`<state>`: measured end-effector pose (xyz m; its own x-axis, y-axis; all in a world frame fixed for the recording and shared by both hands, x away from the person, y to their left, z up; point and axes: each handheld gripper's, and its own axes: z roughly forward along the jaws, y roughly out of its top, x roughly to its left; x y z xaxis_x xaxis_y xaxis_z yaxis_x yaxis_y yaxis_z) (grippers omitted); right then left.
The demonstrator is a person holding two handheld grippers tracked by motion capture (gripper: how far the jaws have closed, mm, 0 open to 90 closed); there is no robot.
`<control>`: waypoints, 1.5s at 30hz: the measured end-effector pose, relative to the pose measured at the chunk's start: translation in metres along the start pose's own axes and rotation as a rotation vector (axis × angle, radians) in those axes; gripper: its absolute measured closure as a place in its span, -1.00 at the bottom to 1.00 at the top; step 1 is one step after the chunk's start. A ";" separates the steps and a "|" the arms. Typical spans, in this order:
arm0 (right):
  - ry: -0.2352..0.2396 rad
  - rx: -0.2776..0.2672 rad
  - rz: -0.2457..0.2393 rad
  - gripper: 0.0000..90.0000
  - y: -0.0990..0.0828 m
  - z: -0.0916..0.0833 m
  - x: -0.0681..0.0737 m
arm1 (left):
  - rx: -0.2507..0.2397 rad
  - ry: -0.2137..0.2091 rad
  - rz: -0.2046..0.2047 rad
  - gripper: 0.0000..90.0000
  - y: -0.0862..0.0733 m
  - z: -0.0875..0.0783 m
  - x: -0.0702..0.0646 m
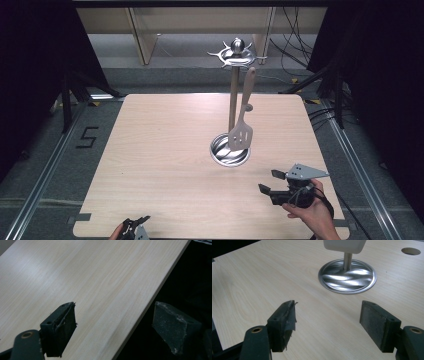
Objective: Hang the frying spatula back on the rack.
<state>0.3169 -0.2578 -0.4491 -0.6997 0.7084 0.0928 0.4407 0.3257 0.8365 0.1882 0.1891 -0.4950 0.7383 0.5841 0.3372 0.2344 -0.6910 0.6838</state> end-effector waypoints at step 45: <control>0.005 0.065 0.002 -0.38 -0.042 -0.005 0.014 | 0.004 -0.006 0.009 -0.60 0.000 0.001 -0.002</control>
<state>0.2862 -0.2648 -0.4808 -0.7012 0.7063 0.0972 0.4776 0.3641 0.7995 0.1876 0.1876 -0.4961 0.7440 0.5752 0.3400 0.2300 -0.6982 0.6780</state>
